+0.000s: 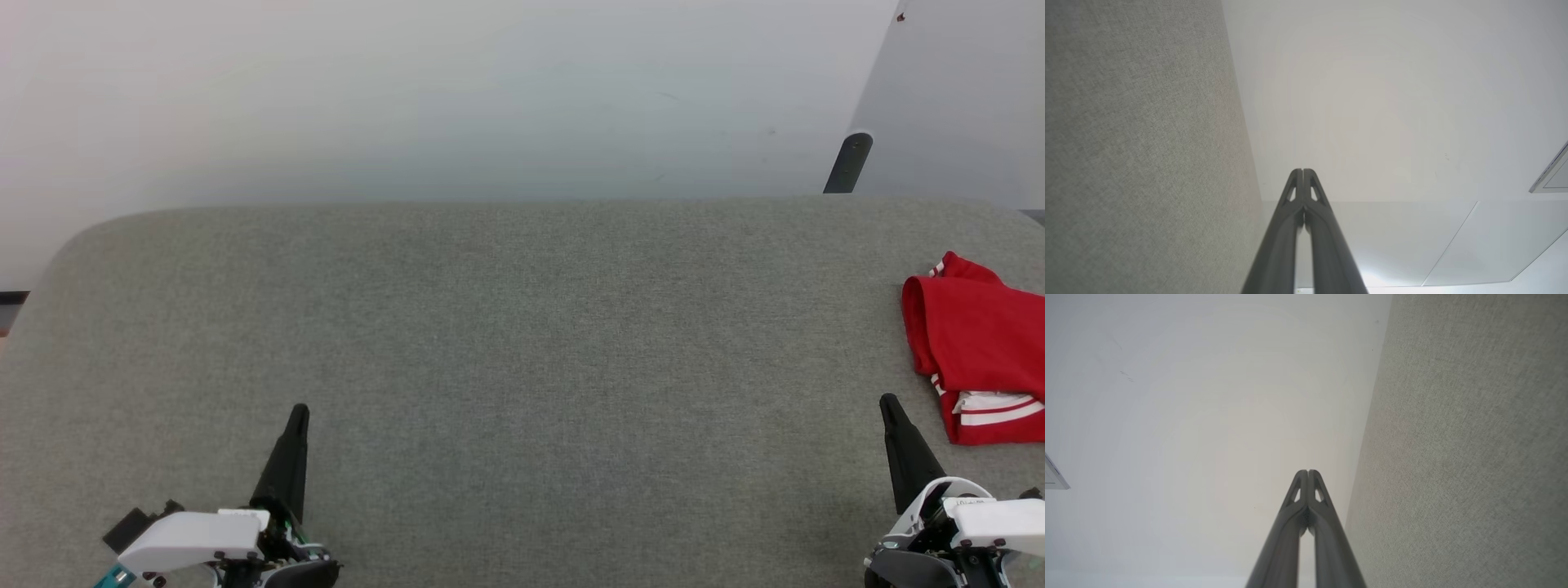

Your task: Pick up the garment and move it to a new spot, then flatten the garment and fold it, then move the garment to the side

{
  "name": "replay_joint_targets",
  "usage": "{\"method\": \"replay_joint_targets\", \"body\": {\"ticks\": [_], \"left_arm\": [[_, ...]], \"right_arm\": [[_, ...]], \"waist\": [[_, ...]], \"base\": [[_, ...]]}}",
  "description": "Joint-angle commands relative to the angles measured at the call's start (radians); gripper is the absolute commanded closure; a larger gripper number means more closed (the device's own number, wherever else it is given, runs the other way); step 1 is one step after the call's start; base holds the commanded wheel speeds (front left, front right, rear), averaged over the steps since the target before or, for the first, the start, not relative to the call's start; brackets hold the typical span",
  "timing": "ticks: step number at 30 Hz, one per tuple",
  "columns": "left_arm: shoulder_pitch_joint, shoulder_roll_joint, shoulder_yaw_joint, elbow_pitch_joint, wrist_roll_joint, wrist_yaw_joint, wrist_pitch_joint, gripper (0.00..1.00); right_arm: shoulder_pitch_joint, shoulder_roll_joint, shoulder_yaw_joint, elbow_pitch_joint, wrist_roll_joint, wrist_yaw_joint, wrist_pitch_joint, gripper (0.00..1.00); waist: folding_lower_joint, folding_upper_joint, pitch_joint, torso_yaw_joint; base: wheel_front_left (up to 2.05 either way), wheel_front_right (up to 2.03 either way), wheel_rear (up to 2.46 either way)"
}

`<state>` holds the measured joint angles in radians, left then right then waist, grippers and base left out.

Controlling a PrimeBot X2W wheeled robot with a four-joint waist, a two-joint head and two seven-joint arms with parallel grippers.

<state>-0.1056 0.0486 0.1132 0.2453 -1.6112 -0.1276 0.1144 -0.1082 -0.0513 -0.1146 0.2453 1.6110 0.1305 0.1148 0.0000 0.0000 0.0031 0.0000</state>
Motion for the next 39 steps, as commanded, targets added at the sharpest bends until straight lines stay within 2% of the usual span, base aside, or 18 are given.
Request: {"method": "replay_joint_targets", "body": {"ticks": [1, 39], "left_arm": [[-0.009, 0.0, 0.002, 0.001, -0.003, -0.006, 0.003, 1.0], [-0.009, 0.0, 0.002, 0.0, -0.003, -0.006, 0.003, 1.0]], "right_arm": [[-0.004, 0.003, 0.0, 0.0, 0.004, 0.0, 0.002, 1.0], [-0.004, 0.003, 0.0, 0.0, 0.004, 0.0, 0.002, 1.0]], "waist": [[0.0, 0.0, 0.0, 0.0], [0.0, 0.0, 0.0, 0.0]], "base": [[0.0, 0.0, 0.0], [0.0, 0.0, 0.0]]}}
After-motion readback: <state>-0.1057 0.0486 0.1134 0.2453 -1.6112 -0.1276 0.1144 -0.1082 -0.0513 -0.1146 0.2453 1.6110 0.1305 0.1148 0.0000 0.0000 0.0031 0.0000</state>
